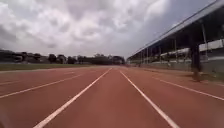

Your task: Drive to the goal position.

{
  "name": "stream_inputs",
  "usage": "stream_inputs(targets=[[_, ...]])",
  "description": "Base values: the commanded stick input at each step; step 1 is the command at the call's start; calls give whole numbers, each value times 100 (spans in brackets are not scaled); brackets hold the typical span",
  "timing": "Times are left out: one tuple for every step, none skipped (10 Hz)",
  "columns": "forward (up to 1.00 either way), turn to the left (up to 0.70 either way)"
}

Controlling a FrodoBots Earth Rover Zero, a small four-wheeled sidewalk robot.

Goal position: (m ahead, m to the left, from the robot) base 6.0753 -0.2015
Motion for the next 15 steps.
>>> stream_inputs(targets=[[45, 0], [45, 0], [45, 0], [45, 0], [45, 0], [45, 0], [45, 0], [45, 0], [45, 0], [45, 0], [45, 0], [45, 0], [45, 0], [45, 0], [45, 0]])
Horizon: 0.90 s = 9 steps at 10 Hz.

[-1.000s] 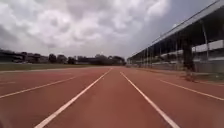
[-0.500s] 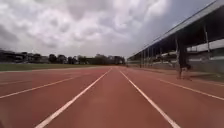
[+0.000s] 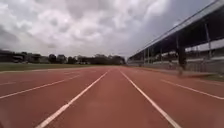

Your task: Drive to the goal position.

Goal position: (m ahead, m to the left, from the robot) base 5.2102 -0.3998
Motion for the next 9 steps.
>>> stream_inputs(targets=[[45, 0], [45, 0], [45, 0], [45, 0], [45, 0], [45, 0], [45, 0], [45, 0], [45, 0]])
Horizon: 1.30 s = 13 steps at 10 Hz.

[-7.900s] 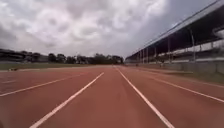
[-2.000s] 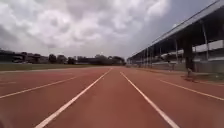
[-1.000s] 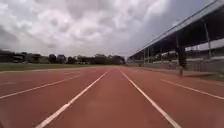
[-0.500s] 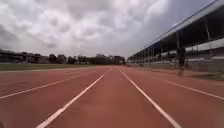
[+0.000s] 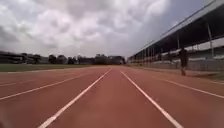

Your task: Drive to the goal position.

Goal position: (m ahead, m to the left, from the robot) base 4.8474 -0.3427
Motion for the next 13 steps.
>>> stream_inputs(targets=[[45, 0], [45, 0], [45, 0], [45, 0], [45, 0], [45, 0], [45, 0], [45, 0], [45, 0], [45, 0], [45, 0], [45, 0], [45, 0]])
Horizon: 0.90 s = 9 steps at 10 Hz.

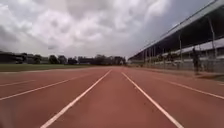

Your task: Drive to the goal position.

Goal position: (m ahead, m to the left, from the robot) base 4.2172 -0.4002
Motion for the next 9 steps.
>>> stream_inputs(targets=[[45, 0], [45, 0], [45, 0], [45, 0], [45, 0], [45, 0], [45, 0], [45, 0], [45, 0]])
